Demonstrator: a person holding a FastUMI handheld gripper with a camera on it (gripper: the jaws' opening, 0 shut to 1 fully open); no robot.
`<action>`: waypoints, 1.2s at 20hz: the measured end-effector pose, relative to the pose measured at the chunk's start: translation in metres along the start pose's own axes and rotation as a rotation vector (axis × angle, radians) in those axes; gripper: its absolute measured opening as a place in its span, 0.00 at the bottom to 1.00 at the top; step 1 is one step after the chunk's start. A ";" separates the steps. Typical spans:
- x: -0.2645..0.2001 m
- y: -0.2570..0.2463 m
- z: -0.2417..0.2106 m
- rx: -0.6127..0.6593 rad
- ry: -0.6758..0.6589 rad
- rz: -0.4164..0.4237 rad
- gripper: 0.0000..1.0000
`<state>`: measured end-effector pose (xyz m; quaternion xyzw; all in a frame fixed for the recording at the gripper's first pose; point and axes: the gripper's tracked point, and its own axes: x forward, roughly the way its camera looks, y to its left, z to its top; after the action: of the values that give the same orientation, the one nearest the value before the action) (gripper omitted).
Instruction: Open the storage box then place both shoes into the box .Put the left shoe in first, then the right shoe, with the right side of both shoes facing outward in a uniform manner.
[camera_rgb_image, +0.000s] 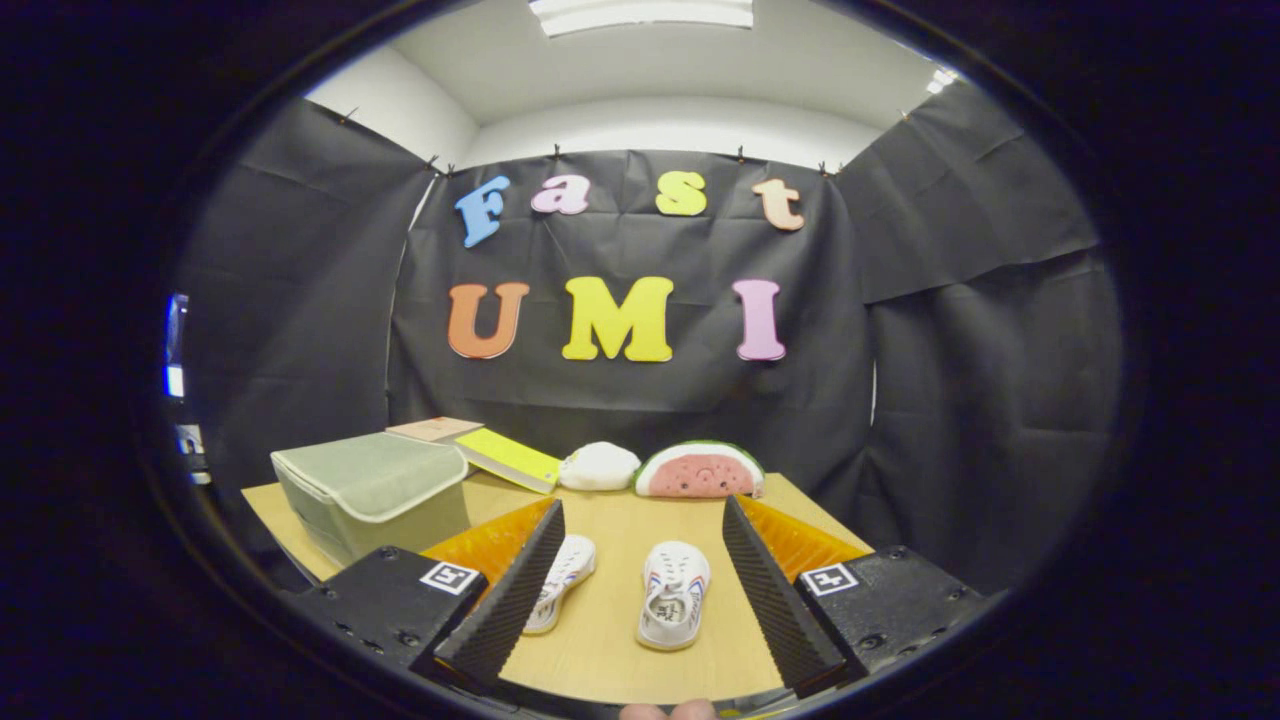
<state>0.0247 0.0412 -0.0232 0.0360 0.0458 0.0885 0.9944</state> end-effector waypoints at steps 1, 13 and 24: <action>0.006 0.007 -0.004 0.011 0.012 0.027 1.00; 0.066 0.123 -0.027 0.113 0.167 0.473 1.00; 0.086 0.241 -0.059 0.548 0.416 0.858 1.00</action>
<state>0.0612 0.2973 -0.0701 0.2908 0.2437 0.4762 0.7933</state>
